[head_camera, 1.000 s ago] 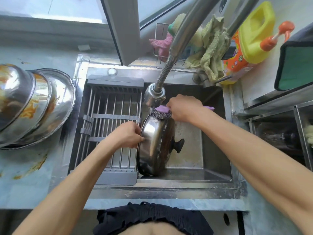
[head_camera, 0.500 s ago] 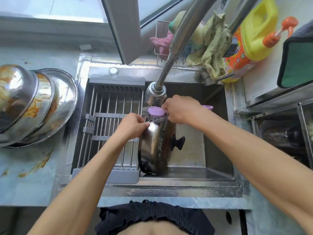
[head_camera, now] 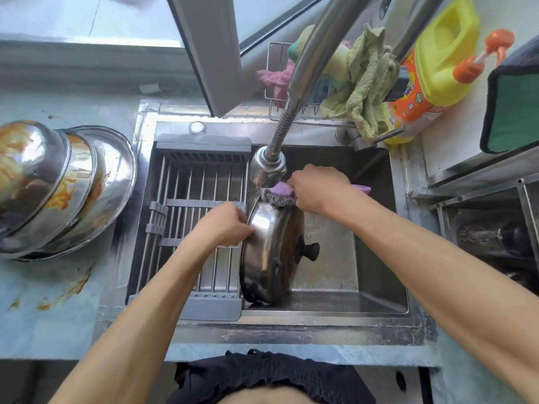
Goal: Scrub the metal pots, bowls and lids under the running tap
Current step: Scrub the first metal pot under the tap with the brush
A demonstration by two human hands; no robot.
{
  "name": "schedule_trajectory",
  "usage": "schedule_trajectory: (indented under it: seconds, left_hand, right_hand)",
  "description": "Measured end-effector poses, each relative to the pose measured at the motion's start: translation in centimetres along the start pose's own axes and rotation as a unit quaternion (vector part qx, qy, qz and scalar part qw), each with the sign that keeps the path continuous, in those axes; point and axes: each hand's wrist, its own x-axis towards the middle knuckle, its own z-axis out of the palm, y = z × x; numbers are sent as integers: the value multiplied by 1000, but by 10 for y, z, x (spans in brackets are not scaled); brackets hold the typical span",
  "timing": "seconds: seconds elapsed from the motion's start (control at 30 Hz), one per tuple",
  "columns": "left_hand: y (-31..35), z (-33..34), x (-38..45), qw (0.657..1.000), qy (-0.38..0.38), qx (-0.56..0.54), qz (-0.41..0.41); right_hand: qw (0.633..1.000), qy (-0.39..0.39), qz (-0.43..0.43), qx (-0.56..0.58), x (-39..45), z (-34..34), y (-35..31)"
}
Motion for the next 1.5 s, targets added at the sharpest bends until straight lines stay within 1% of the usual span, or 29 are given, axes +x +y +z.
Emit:
schedule_trajectory:
  seconds: [0.07, 0.13, 0.17, 0.23, 0.27, 0.3, 0.4, 0.43, 0.47, 0.5, 0.57, 0.6, 0.67, 0.73, 0.77, 0.83, 0.9, 0.97, 1.0, 1.03, 1.07, 1.13, 1.17, 1.2, 1.3, 1.33, 1.43, 1.5]
  left_hand:
    - [7, -9, 9, 998, 39, -45, 9]
    - [11, -14, 15, 998, 41, -42, 9]
    - [9, -14, 14, 1000, 14, -28, 2]
    - [3, -11, 9, 998, -66, 11, -17]
    - [0, -11, 8, 995, -90, 22, -21]
    - [1, -12, 7, 995, -91, 21, -19]
    - [7, -16, 15, 999, -3, -39, 12]
    - [9, -15, 16, 999, 13, -40, 19]
    - [9, -11, 16, 999, 15, -24, 21]
    - [6, -6, 13, 1000, -5, 2, 14]
    - [-1, 4, 5, 996, -68, 53, -10]
    - [-6, 8, 1, 994, -88, 59, -21]
    - [-10, 10, 2, 997, -79, 8, -19]
    - [-9, 10, 6, 996, -37, -78, -11]
    - [-7, 11, 7, 995, -15, -95, -9]
    - [-10, 15, 4, 997, 4, -77, -6]
    - [-19, 18, -7, 997, -30, -64, -13]
    - [-27, 17, -15, 991, -72, -111, -11]
    - [-27, 15, -16, 987, -82, -141, 1]
    - [-26, 14, -14, 986, -70, -153, 15]
    - [-23, 14, -11, 984, -41, -172, 23]
    - [-16, 20, -2, 979, 36, -202, 14]
    - [-14, 23, -1, 976, 50, -210, 2]
    - [-14, 27, -2, 976, 43, -215, -4]
    - [-16, 29, -11, 982, -24, -188, 2]
    - [-14, 27, -10, 983, -23, -180, 11]
    - [-2, 14, 0, 979, 62, -193, 33]
    - [5, 7, 4, 985, 92, -140, 38]
  right_hand:
    - [999, 11, -29, -15, -2, -1, -9]
    - [1000, 11, -25, -15, 2, -2, -7]
    - [1000, 6, -13, -2, 5, -3, -4]
    - [1000, -2, 9, 21, 8, -2, 2]
    - [1000, 3, 9, 24, 9, 0, 3]
    - [1000, 10, 5, 24, 7, 3, 1]
    - [1000, 18, -21, 13, -4, 6, -7]
    - [1000, 18, -23, 8, -7, 6, -7]
    - [1000, 18, -18, 2, -6, 6, -6]
    - [1000, 18, -9, 0, -3, 4, -4]
    - [1000, 19, 10, 9, 3, 2, -1]
    - [1000, 18, 8, 10, 4, 2, -3]
    - [1000, 14, -10, 0, 0, 4, -12]
    - [999, 1, -34, -17, -8, 7, -23]
    - [999, 0, -37, -21, -11, 8, -25]
    - [1000, 6, -16, -17, -7, 9, -20]
    - [1000, 18, 17, 4, -1, 5, -9]
    - [999, 24, 26, 19, -1, 5, -2]
    - [999, 23, 21, 22, -3, 4, -3]
    - [999, 22, 10, 21, -6, 4, -7]
    - [1000, 21, -3, 16, -9, 3, -12]
    - [1000, 18, -17, 11, -13, 1, -16]
    - [1000, 18, -12, 12, -11, 1, -14]
    - [1000, 20, 0, 17, -9, 1, -9]
    - [998, 8, 42, 43, -6, 3, 5]
    - [998, 5, 42, 45, -7, 4, 6]
    - [999, 1, 17, 34, -13, 2, -2]
    - [999, 6, 8, 30, -12, 1, -6]
